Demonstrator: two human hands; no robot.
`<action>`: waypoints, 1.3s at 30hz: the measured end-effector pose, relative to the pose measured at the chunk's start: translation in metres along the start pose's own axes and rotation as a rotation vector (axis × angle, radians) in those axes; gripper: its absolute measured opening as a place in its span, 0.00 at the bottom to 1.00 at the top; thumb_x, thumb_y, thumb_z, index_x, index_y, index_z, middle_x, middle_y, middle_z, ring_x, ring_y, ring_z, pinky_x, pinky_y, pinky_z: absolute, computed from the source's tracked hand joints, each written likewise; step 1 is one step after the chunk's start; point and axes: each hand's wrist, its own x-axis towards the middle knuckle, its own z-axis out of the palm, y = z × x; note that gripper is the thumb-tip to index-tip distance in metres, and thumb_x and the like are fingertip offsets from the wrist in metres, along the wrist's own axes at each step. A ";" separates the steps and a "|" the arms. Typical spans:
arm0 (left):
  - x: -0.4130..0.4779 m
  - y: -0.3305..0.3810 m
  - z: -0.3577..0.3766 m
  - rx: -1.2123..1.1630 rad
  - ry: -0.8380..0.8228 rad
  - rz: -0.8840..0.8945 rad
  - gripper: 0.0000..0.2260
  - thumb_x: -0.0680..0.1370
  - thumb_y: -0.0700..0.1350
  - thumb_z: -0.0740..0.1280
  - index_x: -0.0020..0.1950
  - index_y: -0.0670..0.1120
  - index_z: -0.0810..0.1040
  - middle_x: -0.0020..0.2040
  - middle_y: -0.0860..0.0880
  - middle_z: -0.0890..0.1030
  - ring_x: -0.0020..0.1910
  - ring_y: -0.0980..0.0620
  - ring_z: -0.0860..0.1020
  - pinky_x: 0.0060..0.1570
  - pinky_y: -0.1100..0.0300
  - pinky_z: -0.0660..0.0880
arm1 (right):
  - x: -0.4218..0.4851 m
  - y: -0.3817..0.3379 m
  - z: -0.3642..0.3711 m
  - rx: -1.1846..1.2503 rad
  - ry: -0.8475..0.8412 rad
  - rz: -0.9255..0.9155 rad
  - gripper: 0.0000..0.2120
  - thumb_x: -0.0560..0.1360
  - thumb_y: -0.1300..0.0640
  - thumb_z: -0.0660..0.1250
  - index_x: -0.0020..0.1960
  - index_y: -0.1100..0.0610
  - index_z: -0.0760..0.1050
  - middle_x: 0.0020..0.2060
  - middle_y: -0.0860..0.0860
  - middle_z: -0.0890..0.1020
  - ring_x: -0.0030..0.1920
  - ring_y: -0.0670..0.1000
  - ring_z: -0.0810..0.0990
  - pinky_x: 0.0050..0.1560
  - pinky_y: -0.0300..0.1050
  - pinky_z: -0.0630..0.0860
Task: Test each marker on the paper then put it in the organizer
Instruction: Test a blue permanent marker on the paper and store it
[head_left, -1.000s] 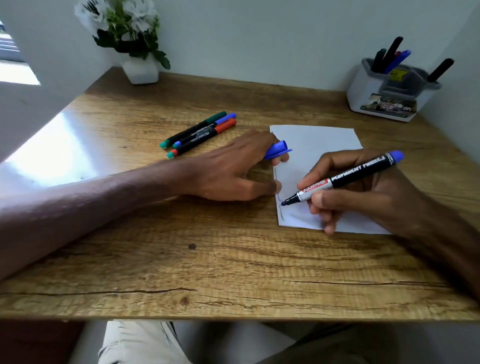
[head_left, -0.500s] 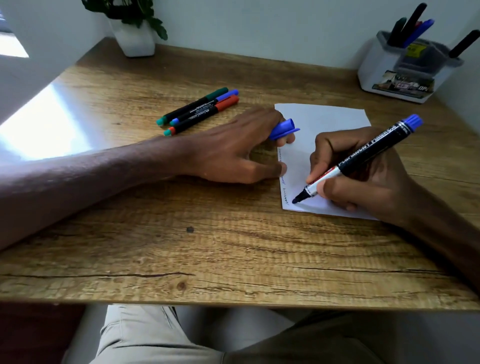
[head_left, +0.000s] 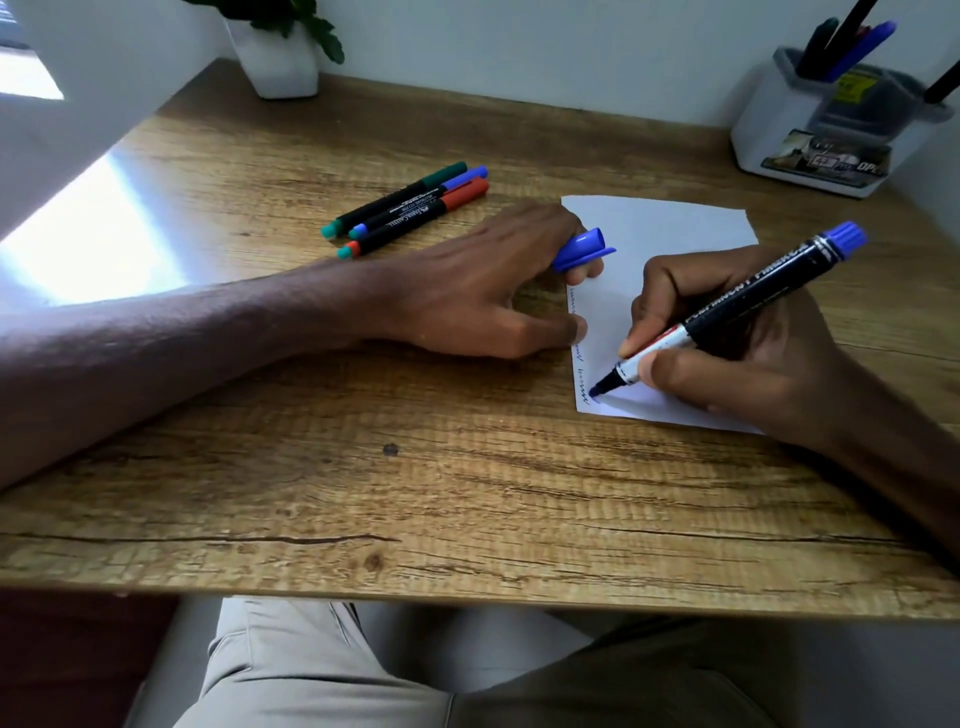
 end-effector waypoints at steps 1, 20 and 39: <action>0.000 0.001 0.000 0.005 0.000 -0.001 0.27 0.76 0.62 0.64 0.67 0.45 0.71 0.64 0.49 0.74 0.60 0.55 0.70 0.56 0.64 0.68 | 0.000 0.000 0.000 -0.003 0.003 0.000 0.10 0.68 0.57 0.69 0.38 0.65 0.78 0.31 0.61 0.77 0.29 0.56 0.71 0.31 0.37 0.66; 0.000 -0.004 0.000 0.008 0.002 0.022 0.24 0.78 0.60 0.65 0.68 0.47 0.72 0.65 0.51 0.73 0.63 0.57 0.67 0.55 0.73 0.64 | 0.000 0.001 -0.001 -0.018 0.033 0.010 0.01 0.69 0.69 0.69 0.38 0.66 0.78 0.29 0.44 0.79 0.26 0.40 0.74 0.30 0.30 0.68; 0.001 0.000 -0.001 0.033 -0.024 0.010 0.26 0.75 0.63 0.62 0.67 0.48 0.73 0.63 0.50 0.74 0.63 0.53 0.70 0.65 0.52 0.70 | 0.001 0.003 0.000 0.000 0.089 0.049 0.02 0.70 0.69 0.68 0.39 0.65 0.77 0.28 0.54 0.77 0.20 0.43 0.71 0.24 0.35 0.67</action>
